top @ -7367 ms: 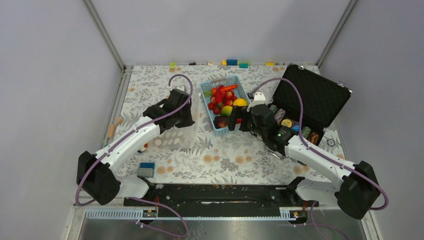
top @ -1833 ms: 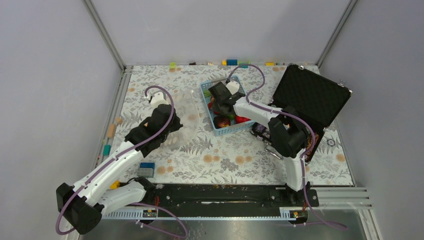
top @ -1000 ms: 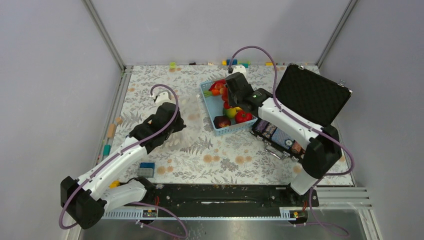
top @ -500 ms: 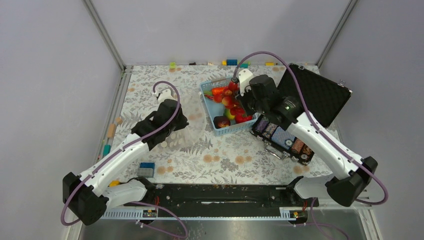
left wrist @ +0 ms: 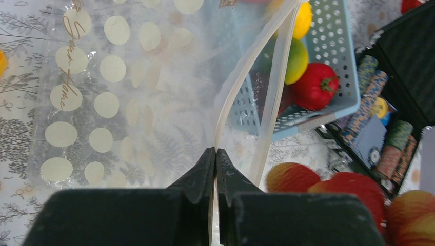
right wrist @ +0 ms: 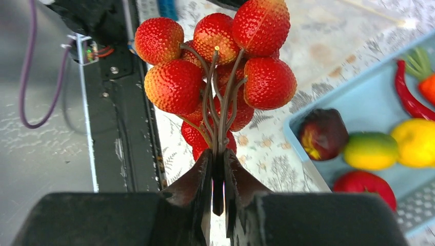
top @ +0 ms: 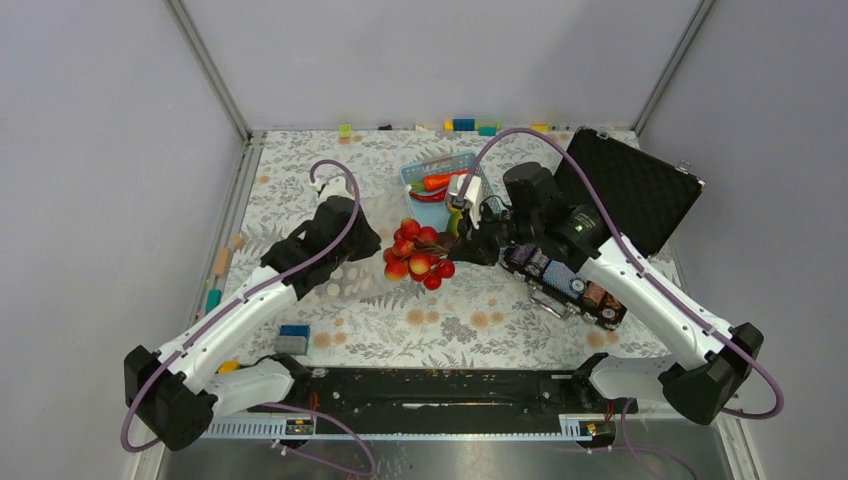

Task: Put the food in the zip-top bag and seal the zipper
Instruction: Place the fake fruit in the zipper food storage bag.

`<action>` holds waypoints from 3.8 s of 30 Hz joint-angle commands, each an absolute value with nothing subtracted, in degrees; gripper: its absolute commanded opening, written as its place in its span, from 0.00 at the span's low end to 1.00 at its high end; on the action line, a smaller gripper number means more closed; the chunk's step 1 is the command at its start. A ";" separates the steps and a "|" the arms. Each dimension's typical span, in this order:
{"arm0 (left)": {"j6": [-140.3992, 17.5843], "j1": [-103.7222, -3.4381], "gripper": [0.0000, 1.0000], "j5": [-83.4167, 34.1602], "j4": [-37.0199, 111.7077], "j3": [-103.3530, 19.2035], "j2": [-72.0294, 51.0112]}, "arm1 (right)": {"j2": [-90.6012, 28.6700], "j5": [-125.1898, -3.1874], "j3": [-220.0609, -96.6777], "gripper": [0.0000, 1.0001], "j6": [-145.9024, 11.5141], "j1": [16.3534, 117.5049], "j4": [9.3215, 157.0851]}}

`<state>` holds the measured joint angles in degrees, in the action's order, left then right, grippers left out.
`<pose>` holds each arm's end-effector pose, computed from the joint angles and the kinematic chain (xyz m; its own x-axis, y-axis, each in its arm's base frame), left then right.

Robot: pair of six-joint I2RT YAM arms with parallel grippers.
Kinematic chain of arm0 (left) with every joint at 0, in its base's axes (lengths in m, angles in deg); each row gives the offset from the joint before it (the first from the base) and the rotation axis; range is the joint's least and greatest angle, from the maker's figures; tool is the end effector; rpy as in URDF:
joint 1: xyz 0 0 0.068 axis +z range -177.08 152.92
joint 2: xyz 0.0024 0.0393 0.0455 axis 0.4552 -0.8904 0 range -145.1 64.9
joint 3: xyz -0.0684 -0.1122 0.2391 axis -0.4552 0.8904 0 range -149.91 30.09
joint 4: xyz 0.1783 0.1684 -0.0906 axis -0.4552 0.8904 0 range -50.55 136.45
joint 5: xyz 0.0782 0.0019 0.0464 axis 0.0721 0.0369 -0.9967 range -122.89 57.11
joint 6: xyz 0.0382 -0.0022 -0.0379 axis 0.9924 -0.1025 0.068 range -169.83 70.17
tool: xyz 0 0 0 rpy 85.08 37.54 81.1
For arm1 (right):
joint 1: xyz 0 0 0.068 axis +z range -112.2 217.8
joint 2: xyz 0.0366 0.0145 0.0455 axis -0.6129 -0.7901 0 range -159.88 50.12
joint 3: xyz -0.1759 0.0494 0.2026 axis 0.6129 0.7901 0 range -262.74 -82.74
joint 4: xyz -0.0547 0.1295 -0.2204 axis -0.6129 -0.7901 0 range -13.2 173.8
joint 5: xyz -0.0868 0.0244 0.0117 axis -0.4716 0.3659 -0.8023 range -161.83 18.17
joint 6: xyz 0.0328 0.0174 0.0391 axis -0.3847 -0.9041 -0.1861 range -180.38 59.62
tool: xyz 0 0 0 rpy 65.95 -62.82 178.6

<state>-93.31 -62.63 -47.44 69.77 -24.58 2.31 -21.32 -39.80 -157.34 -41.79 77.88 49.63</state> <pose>0.1961 -0.1292 0.3065 -0.6421 -0.3597 -0.6770 -0.0546 0.9023 -0.4277 0.1918 0.1861 0.3836 -0.0886 -0.4278 -0.8995 -0.9727 0.2316 -0.0143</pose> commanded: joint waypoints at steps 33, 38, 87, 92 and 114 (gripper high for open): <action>-87.50 -62.38 0.00 -41.57 65.11 -21.77 12.75 | -33.57 -48.64 -160.91 0.00 -67.29 73.41 51.91; -87.54 -62.44 0.00 -40.41 64.76 -21.91 10.53 | -30.72 -39.75 -157.71 0.00 -71.61 71.57 57.77; -87.07 -62.48 0.00 -26.27 59.94 -22.99 6.99 | -31.50 -47.63 -155.82 0.00 -73.86 76.44 61.85; -86.15 -62.71 0.00 -23.50 59.57 -22.61 6.64 | -33.69 -50.87 -157.74 0.00 -83.17 76.48 67.83; -88.10 -62.90 0.00 -25.02 56.69 -21.77 7.79 | -39.37 -47.82 -156.39 0.50 -78.01 82.03 69.35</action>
<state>-87.50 -62.70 -24.90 60.62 -21.78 6.68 -40.16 -46.79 -154.85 -81.15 81.48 69.01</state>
